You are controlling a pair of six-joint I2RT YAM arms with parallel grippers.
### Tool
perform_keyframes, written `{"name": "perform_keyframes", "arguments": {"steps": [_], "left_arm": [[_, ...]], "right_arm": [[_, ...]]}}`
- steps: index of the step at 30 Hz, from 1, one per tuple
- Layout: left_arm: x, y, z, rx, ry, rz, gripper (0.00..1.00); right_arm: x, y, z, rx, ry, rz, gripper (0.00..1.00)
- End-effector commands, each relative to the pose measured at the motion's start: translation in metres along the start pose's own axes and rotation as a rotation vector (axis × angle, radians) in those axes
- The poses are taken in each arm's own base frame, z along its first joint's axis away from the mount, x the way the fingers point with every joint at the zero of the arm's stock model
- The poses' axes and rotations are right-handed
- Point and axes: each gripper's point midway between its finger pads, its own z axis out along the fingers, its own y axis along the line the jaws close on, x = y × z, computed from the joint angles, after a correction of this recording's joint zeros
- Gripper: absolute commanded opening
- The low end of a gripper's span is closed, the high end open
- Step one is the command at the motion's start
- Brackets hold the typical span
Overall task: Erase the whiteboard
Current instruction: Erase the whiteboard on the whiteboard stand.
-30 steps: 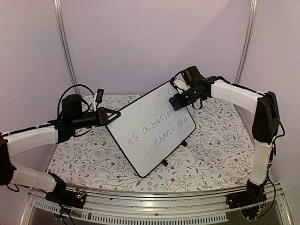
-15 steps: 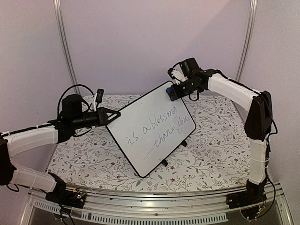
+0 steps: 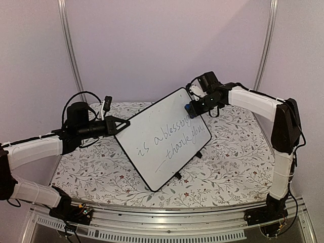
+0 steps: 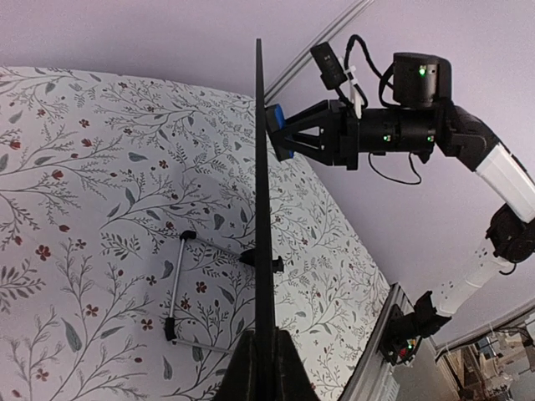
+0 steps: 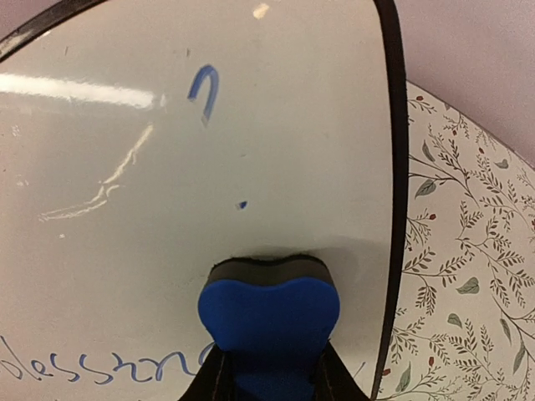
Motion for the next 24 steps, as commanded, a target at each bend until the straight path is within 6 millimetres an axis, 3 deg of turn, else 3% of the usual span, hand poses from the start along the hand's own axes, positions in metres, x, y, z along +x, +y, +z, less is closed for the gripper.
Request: {"name": "perform_keyframes", "arguments": {"steps": [1, 9, 14, 19, 24], "left_arm": [[0.004, -0.066, -0.002, 0.257, 0.051, 0.164, 0.00], [0.006, -0.066, -0.002, 0.258, 0.054, 0.167, 0.00], [0.005, -0.067, -0.002, 0.257, 0.052, 0.169, 0.00], [0.004, -0.067, -0.002, 0.256, 0.050, 0.171, 0.00], [0.005, -0.066, -0.002, 0.252, 0.051, 0.170, 0.00]], "right_arm": [[0.008, 0.002, 0.008, -0.013, 0.032, -0.008, 0.00], [-0.043, 0.003, 0.005, -0.016, -0.067, -0.013, 0.00], [-0.058, 0.001, 0.011, -0.006, -0.088, -0.021, 0.00], [-0.049, 0.002, 0.018, -0.011, -0.060, -0.021, 0.00], [-0.010, 0.004, 0.027, -0.031, 0.024, -0.017, 0.00]]}}
